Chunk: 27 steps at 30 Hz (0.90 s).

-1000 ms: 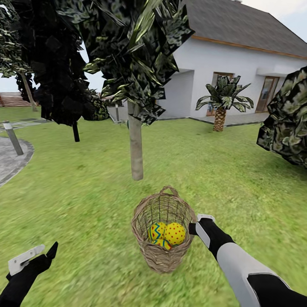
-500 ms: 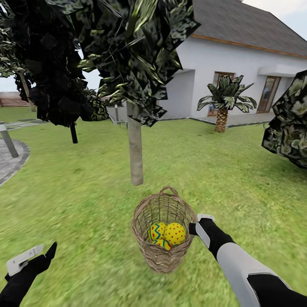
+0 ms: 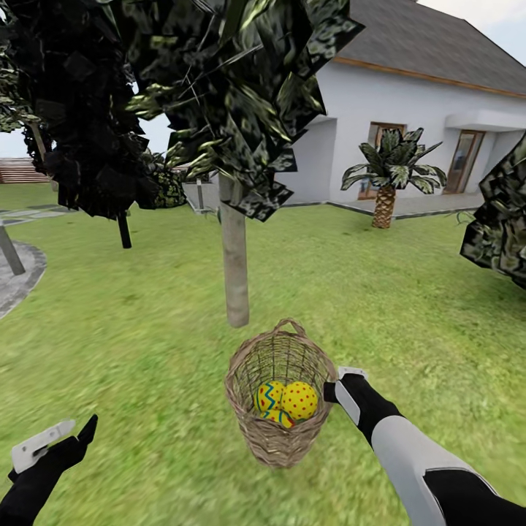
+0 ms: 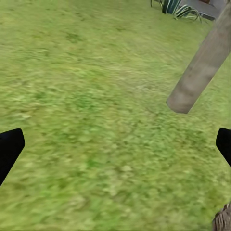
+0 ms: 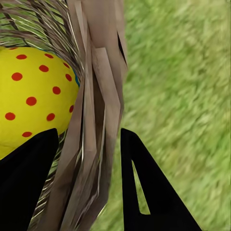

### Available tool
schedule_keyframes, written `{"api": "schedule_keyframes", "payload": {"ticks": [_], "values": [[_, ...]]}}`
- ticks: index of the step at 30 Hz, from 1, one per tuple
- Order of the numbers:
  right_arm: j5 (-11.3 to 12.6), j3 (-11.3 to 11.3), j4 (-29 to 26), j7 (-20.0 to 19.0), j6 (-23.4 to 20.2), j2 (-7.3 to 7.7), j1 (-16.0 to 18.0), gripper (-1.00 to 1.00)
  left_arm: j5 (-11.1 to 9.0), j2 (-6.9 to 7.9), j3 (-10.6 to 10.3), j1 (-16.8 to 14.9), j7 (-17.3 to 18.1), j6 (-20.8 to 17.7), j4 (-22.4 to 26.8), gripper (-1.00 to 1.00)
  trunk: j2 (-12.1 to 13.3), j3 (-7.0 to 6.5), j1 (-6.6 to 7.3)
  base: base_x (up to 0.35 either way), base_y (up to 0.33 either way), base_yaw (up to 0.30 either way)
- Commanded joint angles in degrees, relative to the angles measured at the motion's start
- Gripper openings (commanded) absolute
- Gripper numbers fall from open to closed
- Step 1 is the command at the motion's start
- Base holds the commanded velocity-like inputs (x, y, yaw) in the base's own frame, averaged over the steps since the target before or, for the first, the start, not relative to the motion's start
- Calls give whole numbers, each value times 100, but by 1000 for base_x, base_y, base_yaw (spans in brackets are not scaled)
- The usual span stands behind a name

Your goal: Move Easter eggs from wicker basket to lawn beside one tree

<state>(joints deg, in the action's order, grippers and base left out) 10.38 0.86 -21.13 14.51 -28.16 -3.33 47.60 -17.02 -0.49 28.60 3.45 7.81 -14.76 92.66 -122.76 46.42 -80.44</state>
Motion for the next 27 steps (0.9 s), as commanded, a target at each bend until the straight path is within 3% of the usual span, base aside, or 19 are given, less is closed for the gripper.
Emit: {"api": "schedule_keyframes", "payload": {"ticks": [1, 18, 22, 27], "values": [[70, 2, -14, 42, -14, -1, 3, -100, -56, -4, 14, -2, 28, -45, 7, 100, -2, 4, -3, 332, 107, 0], [56, -4, -14, 35, 2, 5, 3, -100, -56, -5, 23, -2, 9, -45, 5, 100, -2, 4, -3, 332, 10, 0], [52, -6, -14, 35, 12, 7, 3, -100, -56, -8, 149, -2, 10, -48, 2, 100, -2, 4, -3, 332, 0, 0], [61, -7, -14, 36, 13, 24, 3, -100, -56, -9, 163, -2, 12, -45, 5, 100, -2, 4, -3, 332, 0, 0]]}}
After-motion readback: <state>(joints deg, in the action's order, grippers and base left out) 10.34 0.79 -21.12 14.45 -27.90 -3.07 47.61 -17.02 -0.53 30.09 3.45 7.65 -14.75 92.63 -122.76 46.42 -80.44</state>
